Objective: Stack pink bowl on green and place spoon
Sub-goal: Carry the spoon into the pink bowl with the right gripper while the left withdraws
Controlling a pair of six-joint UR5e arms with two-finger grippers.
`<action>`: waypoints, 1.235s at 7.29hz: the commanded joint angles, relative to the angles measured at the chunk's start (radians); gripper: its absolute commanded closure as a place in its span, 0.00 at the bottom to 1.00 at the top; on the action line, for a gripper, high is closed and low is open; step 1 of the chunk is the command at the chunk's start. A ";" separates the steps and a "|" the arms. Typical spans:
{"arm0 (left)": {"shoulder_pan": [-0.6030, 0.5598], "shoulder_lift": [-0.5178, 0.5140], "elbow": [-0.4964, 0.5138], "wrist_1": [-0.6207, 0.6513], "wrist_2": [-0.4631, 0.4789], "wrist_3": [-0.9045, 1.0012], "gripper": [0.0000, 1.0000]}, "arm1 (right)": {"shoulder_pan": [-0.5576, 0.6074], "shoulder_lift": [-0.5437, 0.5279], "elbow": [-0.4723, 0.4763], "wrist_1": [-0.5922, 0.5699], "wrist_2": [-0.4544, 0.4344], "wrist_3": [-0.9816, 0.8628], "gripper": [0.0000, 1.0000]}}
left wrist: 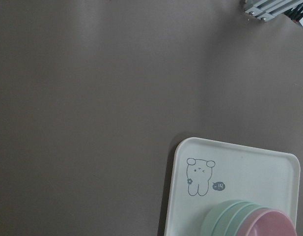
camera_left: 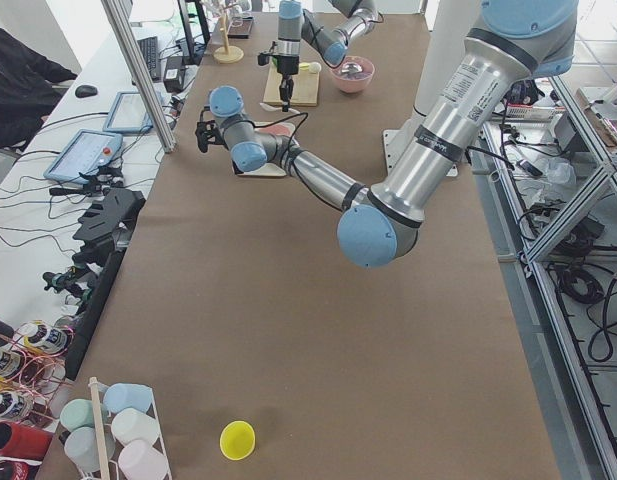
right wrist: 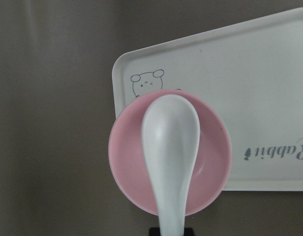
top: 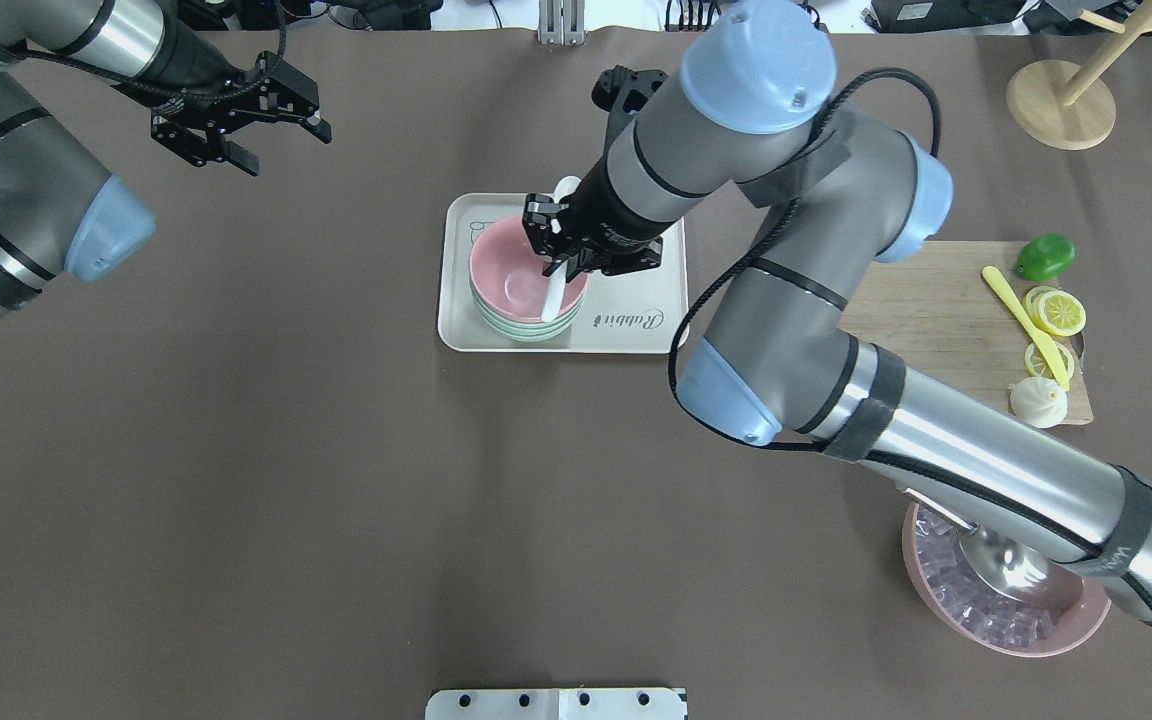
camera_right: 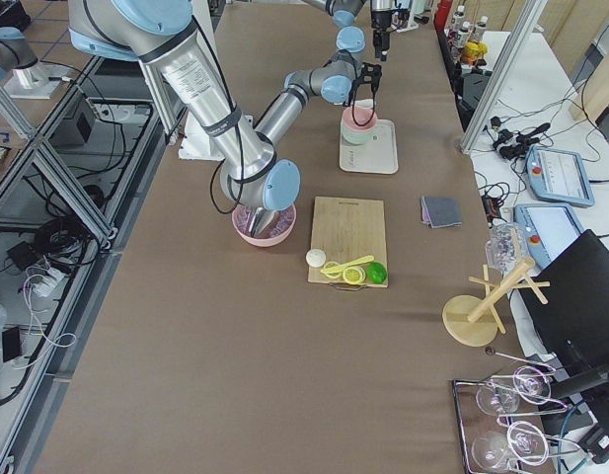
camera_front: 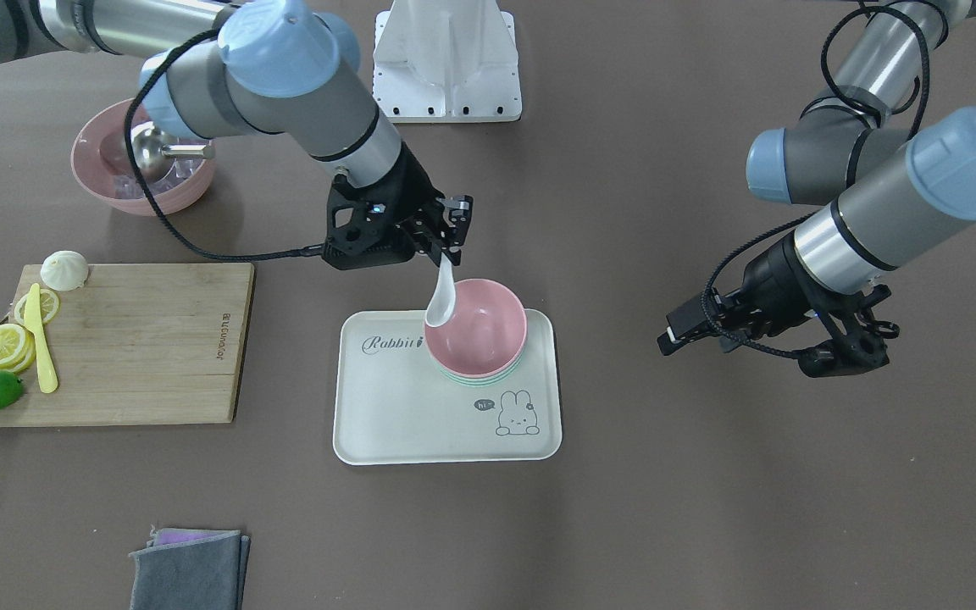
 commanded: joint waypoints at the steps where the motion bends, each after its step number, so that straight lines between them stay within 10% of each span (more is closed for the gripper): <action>1: -0.001 0.011 0.002 0.000 0.001 0.002 0.02 | -0.017 0.094 -0.138 0.014 -0.002 0.019 1.00; 4: -0.004 0.009 0.019 -0.002 0.002 0.002 0.02 | -0.021 0.080 -0.139 0.014 0.000 0.073 1.00; 5: -0.004 0.009 0.019 -0.002 0.002 0.000 0.02 | -0.023 0.082 -0.139 0.014 -0.002 0.071 0.32; 6: -0.004 0.011 0.019 -0.005 0.002 0.002 0.02 | -0.023 0.083 -0.139 0.013 -0.002 0.062 0.00; 9: -0.013 0.029 0.024 -0.054 0.033 0.003 0.02 | 0.034 0.056 -0.091 -0.016 0.012 0.062 0.00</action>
